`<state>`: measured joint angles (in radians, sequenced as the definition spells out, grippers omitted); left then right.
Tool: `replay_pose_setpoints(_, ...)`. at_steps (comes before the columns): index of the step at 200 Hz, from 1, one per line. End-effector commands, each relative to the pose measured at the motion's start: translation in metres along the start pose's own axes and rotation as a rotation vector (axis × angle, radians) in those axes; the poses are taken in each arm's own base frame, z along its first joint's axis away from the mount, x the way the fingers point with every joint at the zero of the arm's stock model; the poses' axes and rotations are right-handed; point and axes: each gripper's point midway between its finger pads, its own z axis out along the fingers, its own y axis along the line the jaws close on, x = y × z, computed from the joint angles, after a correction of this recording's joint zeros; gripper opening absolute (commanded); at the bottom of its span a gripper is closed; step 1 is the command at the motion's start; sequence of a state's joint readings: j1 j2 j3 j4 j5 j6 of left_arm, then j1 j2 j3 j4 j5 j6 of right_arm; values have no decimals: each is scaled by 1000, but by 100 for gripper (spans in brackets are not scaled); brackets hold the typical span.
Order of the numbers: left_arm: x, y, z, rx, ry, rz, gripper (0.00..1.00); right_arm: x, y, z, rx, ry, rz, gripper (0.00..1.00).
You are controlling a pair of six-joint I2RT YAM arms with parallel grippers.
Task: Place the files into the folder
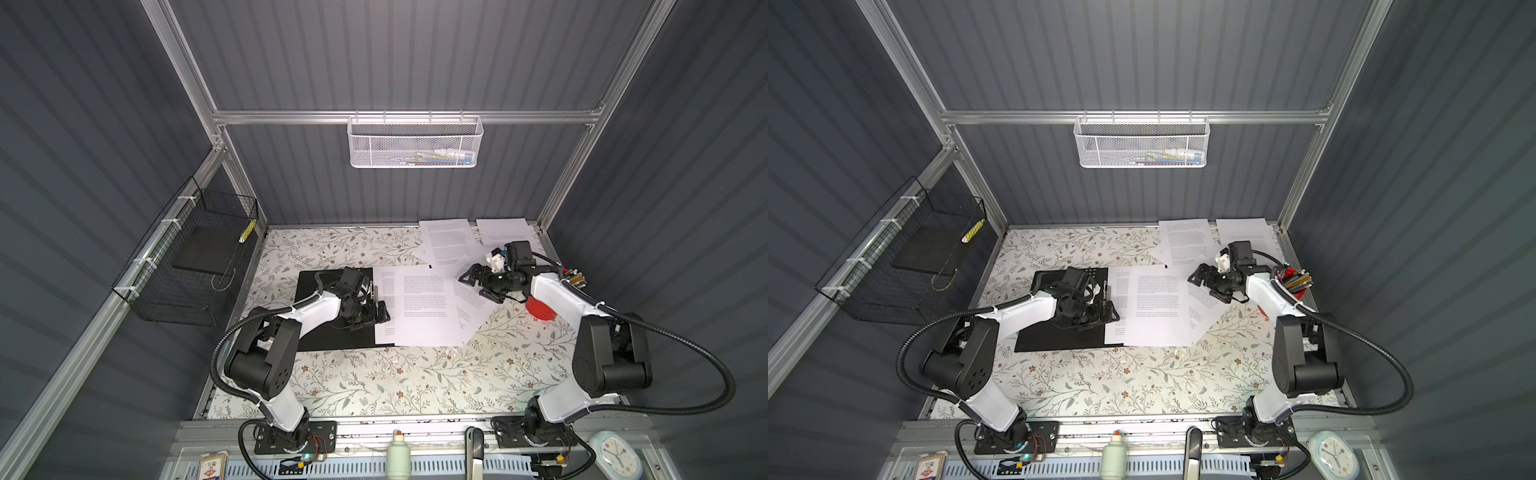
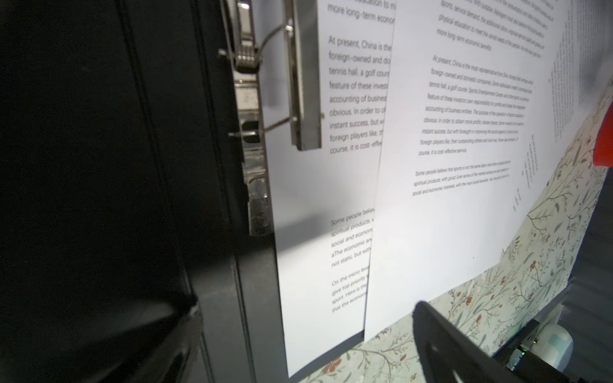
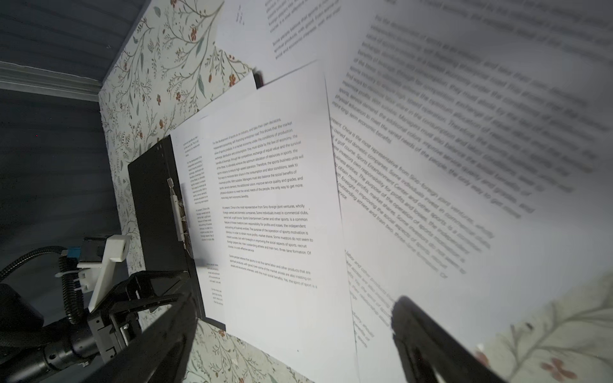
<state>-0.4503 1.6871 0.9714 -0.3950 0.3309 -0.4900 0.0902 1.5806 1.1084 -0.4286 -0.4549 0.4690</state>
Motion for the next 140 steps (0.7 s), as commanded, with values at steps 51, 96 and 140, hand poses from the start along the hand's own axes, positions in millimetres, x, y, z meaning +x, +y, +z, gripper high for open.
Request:
replay_pose_setpoints(51, 41, 24, 23, -66, 166, -48, 100, -15, 28, 65, -15, 84, -156, 92)
replay_pose_setpoints(96, 43, 24, 26, -58, 175, -54, 100, -46, 32, 101, -1, 74, -194, 90)
replay_pose_setpoints(140, 41, 21, 24, -52, 168, -49, 100, -58, 23, 129, -2, 113, -171, 92)
